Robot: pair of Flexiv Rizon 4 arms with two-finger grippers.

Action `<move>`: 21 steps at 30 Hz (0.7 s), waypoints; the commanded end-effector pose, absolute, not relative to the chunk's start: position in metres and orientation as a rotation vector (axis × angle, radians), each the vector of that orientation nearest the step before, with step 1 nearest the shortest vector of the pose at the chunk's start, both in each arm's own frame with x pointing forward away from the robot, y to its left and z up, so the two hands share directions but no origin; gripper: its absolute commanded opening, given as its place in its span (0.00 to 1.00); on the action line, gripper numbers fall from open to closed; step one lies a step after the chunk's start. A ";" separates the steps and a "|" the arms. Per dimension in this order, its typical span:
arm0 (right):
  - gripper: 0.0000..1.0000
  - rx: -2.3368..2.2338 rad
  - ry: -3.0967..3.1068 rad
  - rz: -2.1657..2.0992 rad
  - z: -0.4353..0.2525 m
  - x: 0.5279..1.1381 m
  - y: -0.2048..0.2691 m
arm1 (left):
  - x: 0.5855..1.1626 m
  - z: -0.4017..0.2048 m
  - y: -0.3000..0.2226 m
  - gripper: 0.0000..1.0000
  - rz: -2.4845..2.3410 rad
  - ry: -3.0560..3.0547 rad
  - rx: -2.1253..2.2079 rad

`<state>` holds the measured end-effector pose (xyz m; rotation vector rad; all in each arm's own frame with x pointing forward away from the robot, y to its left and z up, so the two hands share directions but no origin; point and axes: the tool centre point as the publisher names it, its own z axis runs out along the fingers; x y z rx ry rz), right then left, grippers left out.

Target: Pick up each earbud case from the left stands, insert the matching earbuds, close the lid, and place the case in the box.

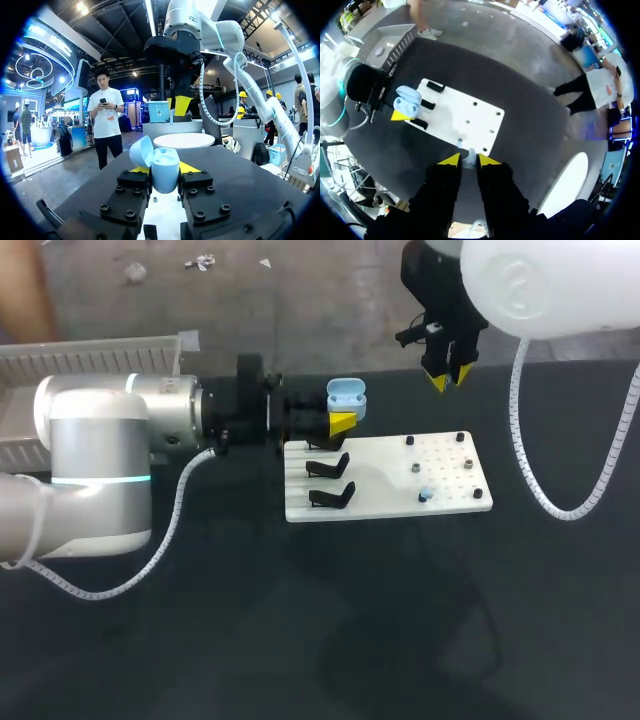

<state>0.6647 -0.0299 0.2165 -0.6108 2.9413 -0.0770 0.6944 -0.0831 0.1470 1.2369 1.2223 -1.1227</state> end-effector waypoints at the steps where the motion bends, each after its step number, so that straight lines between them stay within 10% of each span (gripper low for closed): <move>1: 0.00 -0.098 3.023 -0.022 0.219 0.665 -0.020 | 0.693 0.146 -0.083 0.00 -1.117 1.218 1.231; 21: 0.00 0.834 2.922 -0.144 0.226 0.630 0.004 | 0.693 0.146 -0.083 0.00 -1.117 1.218 1.231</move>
